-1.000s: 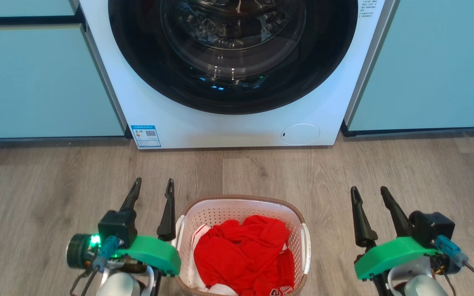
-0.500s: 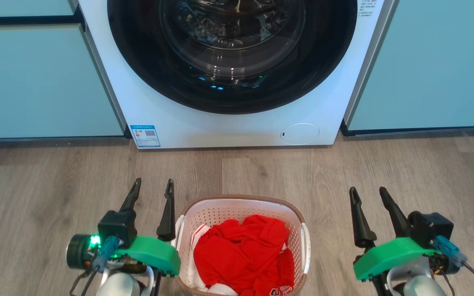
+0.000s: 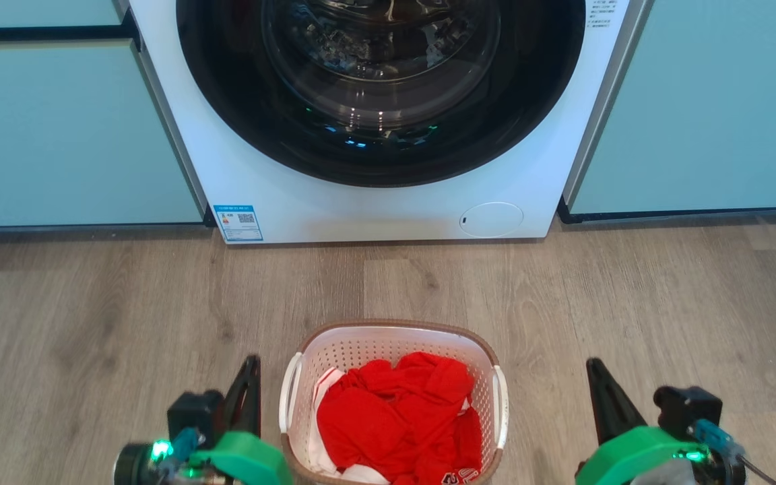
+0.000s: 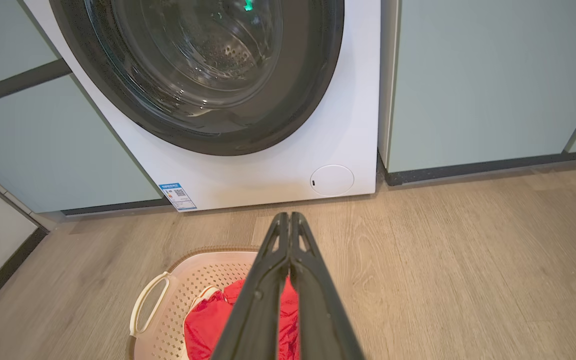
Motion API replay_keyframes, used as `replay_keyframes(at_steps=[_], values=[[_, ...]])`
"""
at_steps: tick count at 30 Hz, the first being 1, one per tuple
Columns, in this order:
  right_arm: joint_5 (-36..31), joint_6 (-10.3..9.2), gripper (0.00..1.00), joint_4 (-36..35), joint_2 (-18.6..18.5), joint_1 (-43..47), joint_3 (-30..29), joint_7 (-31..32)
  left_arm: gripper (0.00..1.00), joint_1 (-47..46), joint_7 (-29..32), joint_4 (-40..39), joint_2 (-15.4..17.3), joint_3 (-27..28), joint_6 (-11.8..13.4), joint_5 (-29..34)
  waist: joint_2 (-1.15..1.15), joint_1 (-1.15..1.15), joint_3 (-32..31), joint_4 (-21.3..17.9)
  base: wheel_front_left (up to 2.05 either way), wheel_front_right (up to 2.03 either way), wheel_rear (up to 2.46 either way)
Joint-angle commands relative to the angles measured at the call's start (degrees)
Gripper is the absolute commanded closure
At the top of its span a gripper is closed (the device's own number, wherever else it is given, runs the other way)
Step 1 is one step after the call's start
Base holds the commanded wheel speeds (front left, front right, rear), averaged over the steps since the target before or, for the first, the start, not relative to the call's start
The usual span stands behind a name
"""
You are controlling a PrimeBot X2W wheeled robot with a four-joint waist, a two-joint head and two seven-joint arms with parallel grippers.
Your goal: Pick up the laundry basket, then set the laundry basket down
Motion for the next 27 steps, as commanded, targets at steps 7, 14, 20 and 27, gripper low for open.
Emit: replay_keyframes(at_steps=[7,14,20,27], values=[[5.33,0.01,1.00,-1.63,-0.33,-1.63,-0.72,0.89,1.00,-2.03,0.97,-1.77,0.23,1.20,-0.64,-5.83,0.00,0.00,0.13,-0.08,0.00,0.00,0.00],[9.68,0.02,1.00,-1.68,-0.56,-2.08,-1.28,1.80,1.00,-2.42,1.92,-1.78,0.42,2.21,-1.23,-10.57,0.00,0.00,0.24,-0.14,0.00,0.00,0.00],[12.76,0.03,1.00,-1.74,-0.71,-2.39,-1.70,2.47,1.00,-2.69,2.61,-1.80,0.54,2.95,-1.64,-13.94,0.00,0.00,0.32,-0.19,0.00,0.00,0.00],[17.04,0.03,1.00,-1.83,-0.88,-2.81,-2.34,3.43,1.00,-3.05,3.60,-1.86,0.68,4.01,-2.21,-18.63,0.00,0.00,0.43,-0.26,0.00,0.00,0.00]])
